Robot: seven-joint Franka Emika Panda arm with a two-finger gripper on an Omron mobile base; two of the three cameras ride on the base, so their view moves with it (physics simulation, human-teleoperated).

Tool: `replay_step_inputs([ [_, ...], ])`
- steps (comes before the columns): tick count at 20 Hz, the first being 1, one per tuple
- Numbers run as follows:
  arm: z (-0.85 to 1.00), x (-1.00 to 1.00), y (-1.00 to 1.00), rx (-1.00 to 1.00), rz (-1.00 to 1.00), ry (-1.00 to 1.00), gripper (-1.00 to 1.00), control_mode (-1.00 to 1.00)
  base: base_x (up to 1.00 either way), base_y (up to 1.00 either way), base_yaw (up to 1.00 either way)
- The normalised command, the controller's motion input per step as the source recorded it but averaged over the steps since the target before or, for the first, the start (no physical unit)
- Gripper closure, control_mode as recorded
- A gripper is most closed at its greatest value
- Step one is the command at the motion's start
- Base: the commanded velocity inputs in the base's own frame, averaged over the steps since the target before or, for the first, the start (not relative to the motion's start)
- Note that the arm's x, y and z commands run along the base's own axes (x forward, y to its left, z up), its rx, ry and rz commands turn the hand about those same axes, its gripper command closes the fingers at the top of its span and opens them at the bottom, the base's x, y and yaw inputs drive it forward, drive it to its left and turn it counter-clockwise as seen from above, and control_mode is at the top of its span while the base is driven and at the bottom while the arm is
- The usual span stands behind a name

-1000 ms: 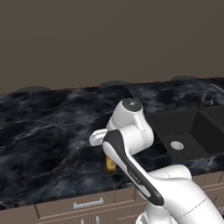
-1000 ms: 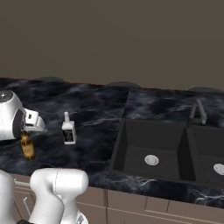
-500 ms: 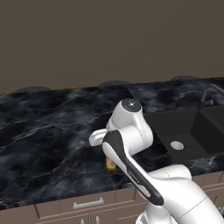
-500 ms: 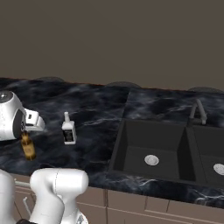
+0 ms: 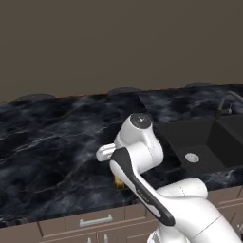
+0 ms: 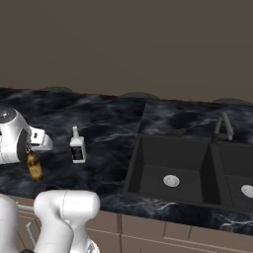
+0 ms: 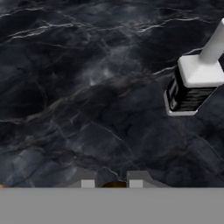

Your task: Move the drinks to the dining counter.

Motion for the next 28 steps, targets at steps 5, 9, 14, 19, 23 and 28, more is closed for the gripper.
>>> replay_step_inputs([
  [5, -0.24, 0.06, 0.00, 0.00, 0.00, 0.00, 1.00, -1.00, 0.00, 0.00, 0.00],
  [9, -0.23, 0.09, 0.00, 0.00, 0.00, 0.00, 1.00, -1.00, 0.00, 0.00, 0.00],
  [14, -0.21, 0.11, 0.00, 0.00, 0.00, -0.05, 1.00, -1.00, 0.00, 0.00, 0.00],
  [19, -0.20, 0.14, 0.00, 0.00, 0.00, -0.04, 1.00, -1.00, 0.00, 0.00, 0.00],
  [23, -0.28, 0.11, 0.00, 0.00, 0.00, -0.05, 1.00, -1.00, 0.00, 0.00, 0.00],
  [28, -0.20, 0.10, 0.00, 0.00, 0.00, -0.03, 1.00, -1.00, 0.00, 0.00, 0.00],
])
